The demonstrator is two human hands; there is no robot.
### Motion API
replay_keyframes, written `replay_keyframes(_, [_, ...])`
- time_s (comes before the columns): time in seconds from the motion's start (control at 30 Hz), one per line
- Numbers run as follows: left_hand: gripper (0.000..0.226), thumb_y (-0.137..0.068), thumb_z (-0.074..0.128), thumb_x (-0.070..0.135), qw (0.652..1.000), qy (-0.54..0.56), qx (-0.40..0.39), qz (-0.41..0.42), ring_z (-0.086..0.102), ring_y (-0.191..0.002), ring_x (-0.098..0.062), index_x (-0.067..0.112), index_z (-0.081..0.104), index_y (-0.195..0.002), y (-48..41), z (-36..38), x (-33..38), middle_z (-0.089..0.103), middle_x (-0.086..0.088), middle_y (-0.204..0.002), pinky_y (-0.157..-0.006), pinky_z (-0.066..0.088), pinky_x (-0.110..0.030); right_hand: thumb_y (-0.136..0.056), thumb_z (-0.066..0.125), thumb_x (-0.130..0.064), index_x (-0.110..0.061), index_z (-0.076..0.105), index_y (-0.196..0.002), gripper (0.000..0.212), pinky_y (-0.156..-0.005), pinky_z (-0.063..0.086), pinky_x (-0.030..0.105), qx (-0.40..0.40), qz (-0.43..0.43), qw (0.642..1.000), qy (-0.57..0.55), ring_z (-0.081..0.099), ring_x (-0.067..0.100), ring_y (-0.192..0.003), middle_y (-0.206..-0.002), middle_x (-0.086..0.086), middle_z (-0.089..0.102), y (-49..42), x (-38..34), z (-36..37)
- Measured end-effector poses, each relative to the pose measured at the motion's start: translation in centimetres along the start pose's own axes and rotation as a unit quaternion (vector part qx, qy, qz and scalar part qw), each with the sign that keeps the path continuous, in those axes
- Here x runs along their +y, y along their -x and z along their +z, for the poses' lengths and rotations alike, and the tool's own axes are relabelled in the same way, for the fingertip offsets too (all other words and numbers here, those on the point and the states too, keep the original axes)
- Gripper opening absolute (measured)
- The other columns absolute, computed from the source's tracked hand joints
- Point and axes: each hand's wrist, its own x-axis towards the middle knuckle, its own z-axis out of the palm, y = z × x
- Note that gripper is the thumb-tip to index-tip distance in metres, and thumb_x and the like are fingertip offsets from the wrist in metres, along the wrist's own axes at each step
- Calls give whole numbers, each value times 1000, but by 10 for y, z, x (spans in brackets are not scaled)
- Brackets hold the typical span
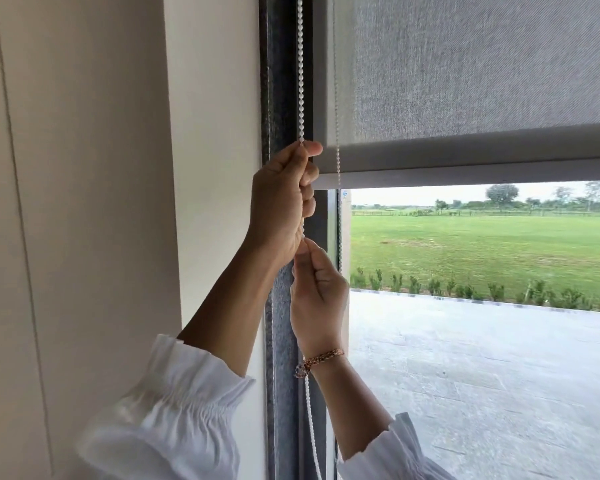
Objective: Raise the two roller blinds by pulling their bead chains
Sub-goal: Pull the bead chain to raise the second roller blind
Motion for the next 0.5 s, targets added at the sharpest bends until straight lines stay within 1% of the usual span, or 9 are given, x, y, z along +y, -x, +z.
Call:
replay_keyframes(0.07, [29, -98, 39, 13, 999, -20, 9, 28, 19, -35, -1, 17, 58, -76, 0, -2, 0, 33, 15, -41, -31, 18, -13, -90, 49, -20, -10, 64, -77, 22, -51, 29, 15, -12, 21, 1000, -19, 34, 0, -50, -48, -16, 41, -1, 0, 2])
replay_keyframes(0.13, [30, -98, 38, 14, 998, -33, 6, 48, 18, -35, -1, 18, 56, -73, 0, -3, -1, 31, 15, -40, -32, 17, -13, -90, 49, -25, -11, 57, -64, 31, -48, 25, 25, -30, 68, 995, -66, 29, 11, -49, -50, -12, 37, -7, -1, 2])
replay_keyframes(0.17, [31, -98, 38, 14, 998, -36, 1, 55, 18, -35, 0, 18, 55, -73, 1, -4, -2, 30, 15, -40, -32, 18, -13, -91, 48, -27, -13, 54, -58, 36, -48, 26, 27, -30, 87, 992, -91, 30, 14, -50, -52, -5, 38, -12, -2, 2])
replay_keyframes(0.2, [31, -98, 38, 14, 998, -37, -5, 60, 18, -35, 0, 19, 55, -73, 1, -5, -3, 30, 15, -39, -32, 18, -13, -93, 46, -28, -16, 57, -58, 39, -50, 30, 29, -22, 96, 989, -106, 36, 17, -53, -55, 2, 42, -18, -5, 0])
replay_keyframes(0.27, [31, -98, 37, 16, 997, -39, -14, 71, 19, -35, 0, 20, 55, -73, 1, -10, -4, 31, 15, -39, -33, 19, -14, -96, 39, -32, -15, 67, -72, 40, -58, 40, 30, 1, 100, 988, -114, 50, 22, -63, -68, 12, 57, -37, -16, -1])
replay_keyframes(0.33, [31, -99, 36, 18, 996, -44, -20, 74, 21, -35, 0, 21, 54, -73, 1, -14, -6, 32, 15, -39, -34, 20, -12, -96, 39, -33, -11, 68, -85, 38, -64, 47, 27, 13, 102, 986, -130, 60, 18, -73, -80, 10, 65, -64, -33, -3])
replay_keyframes(0.37, [32, -99, 36, 18, 996, -44, -19, 69, 22, -34, 0, 21, 54, -72, 1, -15, -7, 32, 15, -39, -33, 20, -12, -96, 41, -31, -10, 66, -88, 34, -66, 49, 26, 11, 98, 986, -135, 63, 16, -76, -84, 8, 66, -79, -43, -3])
replay_keyframes(0.43, [34, -98, 37, 18, 997, -42, -15, 55, 21, -33, 1, 21, 54, -69, 4, -16, -10, 33, 14, -38, -33, 19, -11, -95, 46, -23, -12, 64, -87, 23, -73, 54, 27, -13, 89, 987, -135, 65, 17, -82, -90, 9, 66, -108, -66, 1])
replay_keyframes(0.5, [34, -97, 37, 15, 998, -44, -12, 51, 19, -33, 0, 21, 52, -68, 8, -16, -15, 33, 13, -38, -32, 18, -12, -93, 48, -14, -10, 63, -85, 18, -83, 56, 32, -42, 86, 987, -131, 67, 26, -93, -98, 18, 67, -128, -88, 10])
